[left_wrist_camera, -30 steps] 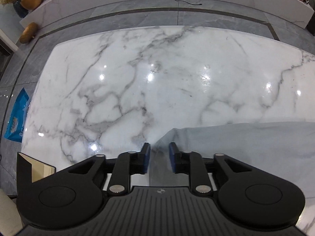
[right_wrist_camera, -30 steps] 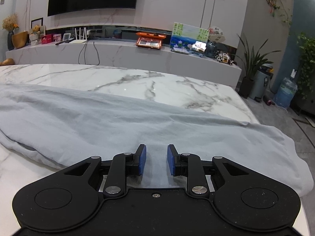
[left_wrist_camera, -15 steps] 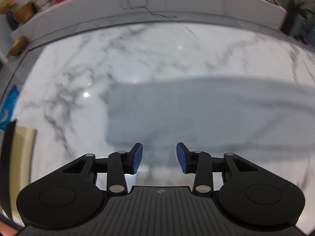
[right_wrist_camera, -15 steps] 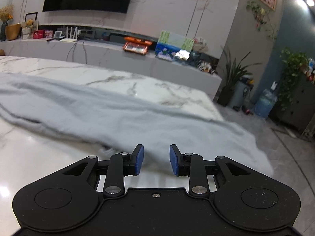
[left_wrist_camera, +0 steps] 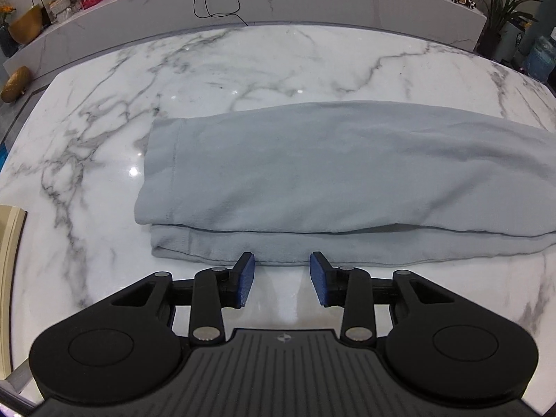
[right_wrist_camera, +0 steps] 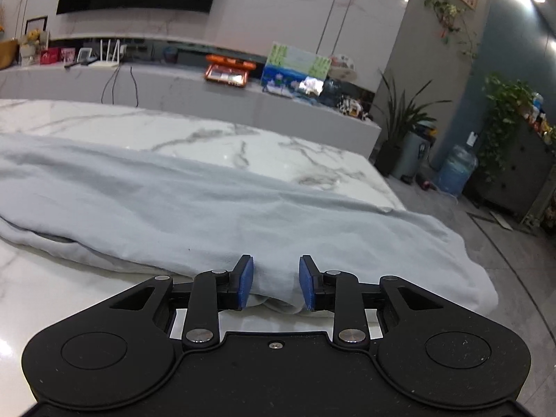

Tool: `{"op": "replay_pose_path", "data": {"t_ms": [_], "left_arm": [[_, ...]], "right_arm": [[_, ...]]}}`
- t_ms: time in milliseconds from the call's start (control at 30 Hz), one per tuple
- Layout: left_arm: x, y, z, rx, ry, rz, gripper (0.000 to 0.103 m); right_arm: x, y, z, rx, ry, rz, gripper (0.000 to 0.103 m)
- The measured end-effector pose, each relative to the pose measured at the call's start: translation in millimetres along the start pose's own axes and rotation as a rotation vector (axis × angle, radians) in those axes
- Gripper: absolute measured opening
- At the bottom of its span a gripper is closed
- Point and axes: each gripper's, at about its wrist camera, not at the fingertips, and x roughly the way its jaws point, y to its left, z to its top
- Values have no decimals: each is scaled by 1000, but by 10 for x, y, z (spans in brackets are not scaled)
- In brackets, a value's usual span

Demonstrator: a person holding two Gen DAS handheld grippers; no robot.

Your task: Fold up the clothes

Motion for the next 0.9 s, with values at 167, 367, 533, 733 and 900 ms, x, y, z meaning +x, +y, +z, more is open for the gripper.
{"op": "replay_pose_path", "data": {"t_ms": [167, 367, 533, 733, 900], "left_arm": [[5, 15, -17, -7, -11, -4, 34], [-49, 24, -8, -60, -61, -51, 31], [-8, 61, -3, -95, -47, -68, 30], [19, 168, 16, -188, -55, -97, 29], [34, 53, 22, -139, -57, -42, 29]], "right_arm": [[-198, 97, -88, -61, -19, 68, 27], [-48, 93, -74, 10, 43, 92, 7], [14, 115, -14, 49, 36, 96, 7], [91, 54, 2, 81, 39, 44, 7], [99, 129, -30, 40, 42, 21, 14]]}}
